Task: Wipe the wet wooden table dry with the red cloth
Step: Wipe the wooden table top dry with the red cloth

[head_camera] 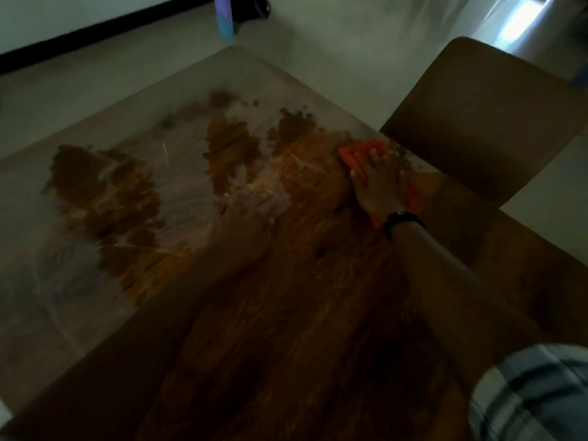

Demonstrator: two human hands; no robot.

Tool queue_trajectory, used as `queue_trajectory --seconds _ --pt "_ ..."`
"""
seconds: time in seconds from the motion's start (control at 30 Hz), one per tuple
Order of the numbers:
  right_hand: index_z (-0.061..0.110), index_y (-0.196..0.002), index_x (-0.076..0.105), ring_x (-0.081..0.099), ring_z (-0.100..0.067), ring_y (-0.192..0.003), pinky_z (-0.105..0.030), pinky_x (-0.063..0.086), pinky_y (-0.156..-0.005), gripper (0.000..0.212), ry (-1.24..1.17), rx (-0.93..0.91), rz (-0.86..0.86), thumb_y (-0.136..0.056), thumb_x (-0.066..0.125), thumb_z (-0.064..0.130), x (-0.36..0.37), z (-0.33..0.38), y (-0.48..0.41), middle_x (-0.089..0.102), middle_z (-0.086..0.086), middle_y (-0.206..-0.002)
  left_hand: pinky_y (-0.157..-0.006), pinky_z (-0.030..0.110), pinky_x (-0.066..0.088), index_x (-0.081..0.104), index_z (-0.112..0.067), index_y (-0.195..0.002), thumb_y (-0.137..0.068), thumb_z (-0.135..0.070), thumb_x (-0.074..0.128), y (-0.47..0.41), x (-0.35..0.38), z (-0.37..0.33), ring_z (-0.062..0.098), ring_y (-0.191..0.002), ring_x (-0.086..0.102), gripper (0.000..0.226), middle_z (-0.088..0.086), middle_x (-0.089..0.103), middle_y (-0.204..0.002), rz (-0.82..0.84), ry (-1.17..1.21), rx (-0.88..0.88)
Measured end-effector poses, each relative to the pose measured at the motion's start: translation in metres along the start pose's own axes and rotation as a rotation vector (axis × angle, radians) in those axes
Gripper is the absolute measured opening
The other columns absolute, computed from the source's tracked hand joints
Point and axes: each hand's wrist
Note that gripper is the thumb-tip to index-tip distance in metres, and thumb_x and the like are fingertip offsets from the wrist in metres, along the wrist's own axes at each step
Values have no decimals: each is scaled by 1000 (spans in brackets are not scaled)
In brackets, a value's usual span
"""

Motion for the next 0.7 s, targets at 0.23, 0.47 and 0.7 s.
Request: queue_trajectory --seconds 0.23,0.47,0.7 --pt "45 -154 10 -6 -11 -151 -44 -7 -119 53 84 -442 50 -102 17 54 24 7 81 -2 13 -165 -115 51 13 34 -24 -146 -97 -41 22 -41 14 -7 23 -146 16 53 -3 27 -156 75 -110 -4" --pt "31 -154 24 8 -20 -151 -51 5 -121 52 8 -179 -75 -105 25 49 -8 -28 -21 12 3 -165 -114 56 13 41 -22 -142 -96 -58 21 -40 23 -19 25 -146 14 62 -5 31 -154 13 -159 -51" --pt "26 -156 20 8 -27 -151 -59 7 -118 56 -63 145 -101 -105 27 47 -27 -100 -24 11 -4 -165 -114 54 12 44 -25 -141 -96 -57 22 -36 24 -20 26 -145 17 60 -7 33 -153 -13 -118 -59"
Point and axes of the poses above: each hand's wrist, its own y-axis away from the middle knuckle, its own x-axis out of the palm, z = x × y
